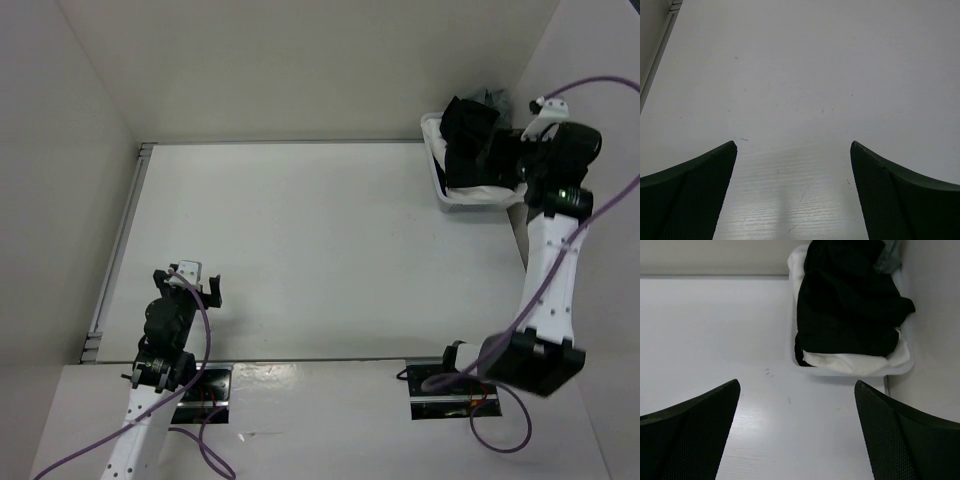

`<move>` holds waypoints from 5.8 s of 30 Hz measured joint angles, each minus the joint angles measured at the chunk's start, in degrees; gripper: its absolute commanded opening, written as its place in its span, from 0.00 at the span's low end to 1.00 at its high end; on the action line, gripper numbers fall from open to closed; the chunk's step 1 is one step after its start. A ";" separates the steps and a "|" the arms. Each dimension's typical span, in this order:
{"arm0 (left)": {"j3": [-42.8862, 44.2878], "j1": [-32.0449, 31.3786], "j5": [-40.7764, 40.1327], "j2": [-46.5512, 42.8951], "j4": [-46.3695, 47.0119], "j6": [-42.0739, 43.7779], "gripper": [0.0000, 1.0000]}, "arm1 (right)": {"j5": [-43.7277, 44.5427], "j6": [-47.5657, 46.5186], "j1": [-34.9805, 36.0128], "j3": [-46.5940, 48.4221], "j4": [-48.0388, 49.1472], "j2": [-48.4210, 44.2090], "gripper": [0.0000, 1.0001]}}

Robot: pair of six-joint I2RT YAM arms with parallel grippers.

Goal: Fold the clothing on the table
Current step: Grab the skirt from the pile, then move the skirt to the center of the board, then flatten the skirt out

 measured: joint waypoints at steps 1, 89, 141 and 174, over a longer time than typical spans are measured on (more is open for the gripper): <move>0.00 0.00 0.00 -0.02 -0.04 0.02 1.00 | 0.15 0.26 0.31 4.96 -1.55 5.20 0.99; 0.00 0.00 -0.02 -0.02 -0.02 0.02 1.00 | 2.60 -7.96 15.69 -4.48 -6.19 1.36 0.99; 67.47 6.73 3.37 60.04 -46.29 -1.25 1.00 | -2.56 -18.12 45.31 -1.49 -30.38 28.11 0.99; 56.28 22.10 24.96 47.93 -36.98 0.35 1.00 | -4.94 -9.84 48.92 54.05 -27.56 63.78 0.00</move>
